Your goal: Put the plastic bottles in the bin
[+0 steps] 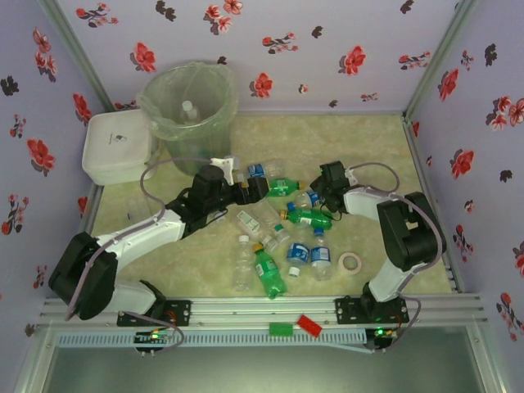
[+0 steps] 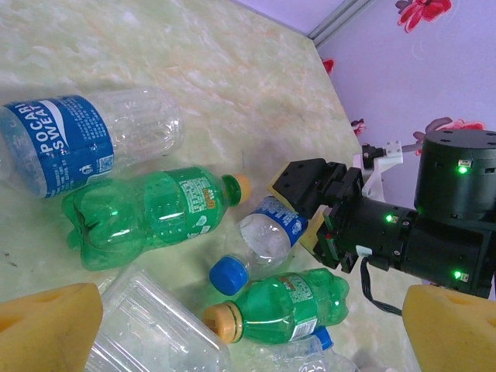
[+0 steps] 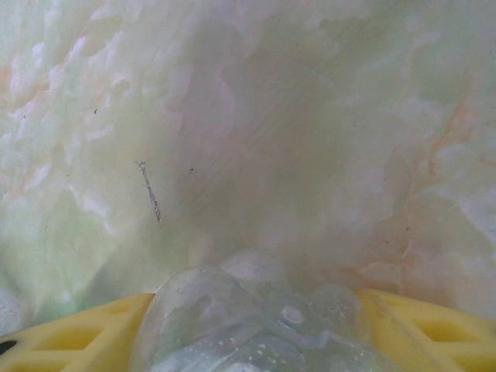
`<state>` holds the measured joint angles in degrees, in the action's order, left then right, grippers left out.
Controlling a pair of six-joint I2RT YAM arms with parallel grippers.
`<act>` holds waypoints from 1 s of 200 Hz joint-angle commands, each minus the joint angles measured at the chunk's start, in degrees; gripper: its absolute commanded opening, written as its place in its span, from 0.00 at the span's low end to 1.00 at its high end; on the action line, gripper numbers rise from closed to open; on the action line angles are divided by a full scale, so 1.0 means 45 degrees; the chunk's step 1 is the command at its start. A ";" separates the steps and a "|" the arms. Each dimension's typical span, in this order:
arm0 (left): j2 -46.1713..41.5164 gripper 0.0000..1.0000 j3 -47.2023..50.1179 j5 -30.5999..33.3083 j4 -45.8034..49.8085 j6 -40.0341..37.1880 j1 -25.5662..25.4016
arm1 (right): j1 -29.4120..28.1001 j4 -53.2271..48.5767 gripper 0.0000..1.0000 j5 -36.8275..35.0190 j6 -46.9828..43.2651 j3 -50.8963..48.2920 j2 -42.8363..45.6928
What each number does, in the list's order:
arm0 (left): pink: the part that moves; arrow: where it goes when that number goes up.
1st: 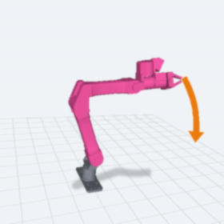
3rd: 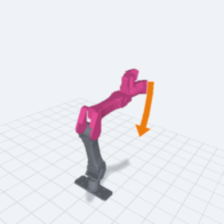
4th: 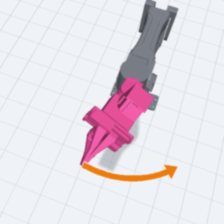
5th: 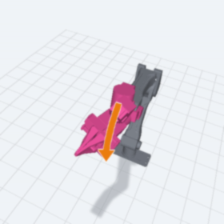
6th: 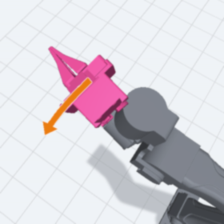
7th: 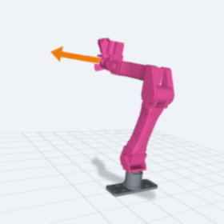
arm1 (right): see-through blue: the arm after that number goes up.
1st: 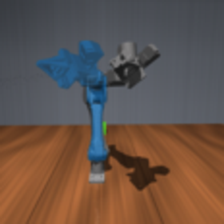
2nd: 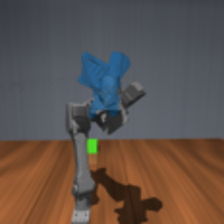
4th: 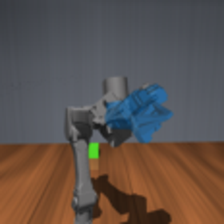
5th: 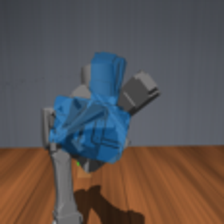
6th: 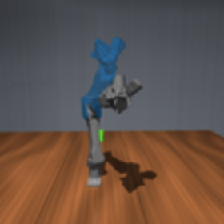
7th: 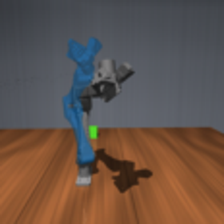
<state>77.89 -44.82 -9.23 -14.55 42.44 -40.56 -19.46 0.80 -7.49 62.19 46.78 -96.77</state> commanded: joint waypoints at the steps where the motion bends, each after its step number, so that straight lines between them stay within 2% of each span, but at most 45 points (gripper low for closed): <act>1: 0.0015 1.00 -0.0188 0.0119 0.0049 -0.0348 -0.0075 | 0.0102 0.1782 0.62 0.0842 0.0317 0.0101 -0.1003; 58: -0.0023 1.00 -0.0101 0.0116 0.0063 -0.0362 -0.0091 | 0.0182 0.2304 0.57 0.1087 0.0059 0.0167 0.0010; 104: -0.0086 1.00 -0.0416 -0.0063 0.0471 -0.1006 -0.0089 | 0.0196 0.1621 0.54 0.0880 -0.1282 0.0150 0.2048; 149: 0.0047 1.00 -0.1240 -0.1326 0.0831 -0.2118 -0.0070 | 0.0186 0.0363 0.51 0.1263 -0.3122 0.0131 0.4299; 200: 0.0758 1.00 -0.2364 -0.3728 0.0799 -0.2661 -0.0142 | 0.0126 -0.0937 0.50 0.2697 -0.4638 0.0075 0.6477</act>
<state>79.24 -52.53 -18.74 -11.09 33.36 -40.58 -18.94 0.86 0.56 46.46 46.78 -71.24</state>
